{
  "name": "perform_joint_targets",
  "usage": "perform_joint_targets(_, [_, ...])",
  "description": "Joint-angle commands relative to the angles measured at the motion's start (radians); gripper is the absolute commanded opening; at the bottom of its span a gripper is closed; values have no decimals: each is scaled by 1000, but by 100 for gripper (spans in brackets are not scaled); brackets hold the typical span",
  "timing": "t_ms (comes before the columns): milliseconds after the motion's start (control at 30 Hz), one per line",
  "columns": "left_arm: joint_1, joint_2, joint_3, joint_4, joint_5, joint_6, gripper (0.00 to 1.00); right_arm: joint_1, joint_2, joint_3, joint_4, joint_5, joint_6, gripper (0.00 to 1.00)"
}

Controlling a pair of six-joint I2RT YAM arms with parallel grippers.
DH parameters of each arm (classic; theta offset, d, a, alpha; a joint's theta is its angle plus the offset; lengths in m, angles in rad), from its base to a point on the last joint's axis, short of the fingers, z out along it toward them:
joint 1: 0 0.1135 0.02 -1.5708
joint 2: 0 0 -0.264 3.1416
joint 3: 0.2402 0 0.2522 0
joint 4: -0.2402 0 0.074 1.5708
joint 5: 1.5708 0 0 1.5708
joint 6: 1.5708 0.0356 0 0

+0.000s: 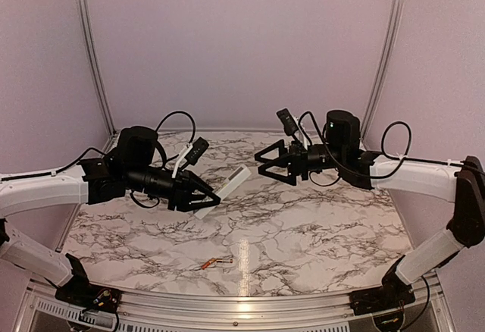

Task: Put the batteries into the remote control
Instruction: Pass from the left arm to the right

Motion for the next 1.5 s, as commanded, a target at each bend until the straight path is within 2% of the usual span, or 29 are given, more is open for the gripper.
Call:
perform_joint_targets(0, [-32, 25, 30, 71, 80, 35, 20, 68, 27, 74, 22, -49, 60, 94])
perform_joint_targets(200, [-62, 47, 41, 99, 96, 35, 19, 138, 77, 126, -33, -81, 47, 79])
perform_joint_targets(433, [-67, 40, 51, 89, 61, 58, 19, 156, 93, 112, -23, -99, 79, 63])
perform_joint_targets(700, [-67, 39, 65, 72, -30, 83, 19, 156, 101, 111, -21, -91, 112, 35])
perform_joint_targets(867, [-67, 15, 63, 73, -122, 97, 21, 156, 119, 114, -21, -90, 131, 22])
perform_joint_targets(933, [-67, 8, 64, 73, -152, 98, 32, 155, 124, 115, -12, -90, 144, 19])
perform_joint_targets(1000, [-67, 6, 68, 66, -195, 95, 49, 151, 126, 114, -3, -88, 158, 14])
perform_joint_targets(1067, [-67, -1, 72, 52, -243, 95, 71, 137, 127, 111, 16, -85, 185, 11])
perform_joint_targets(1133, [-67, -15, 71, 36, -307, 96, 84, 114, 126, 111, 17, -69, 210, 7])
perform_joint_targets(1233, [-67, -53, 51, 18, -390, 110, 92, 67, 124, 106, 3, -11, 264, 5])
perform_joint_targets(1467, [-121, -48, 75, -94, -610, 207, 91, 27, 140, 109, -77, 95, 341, 7])
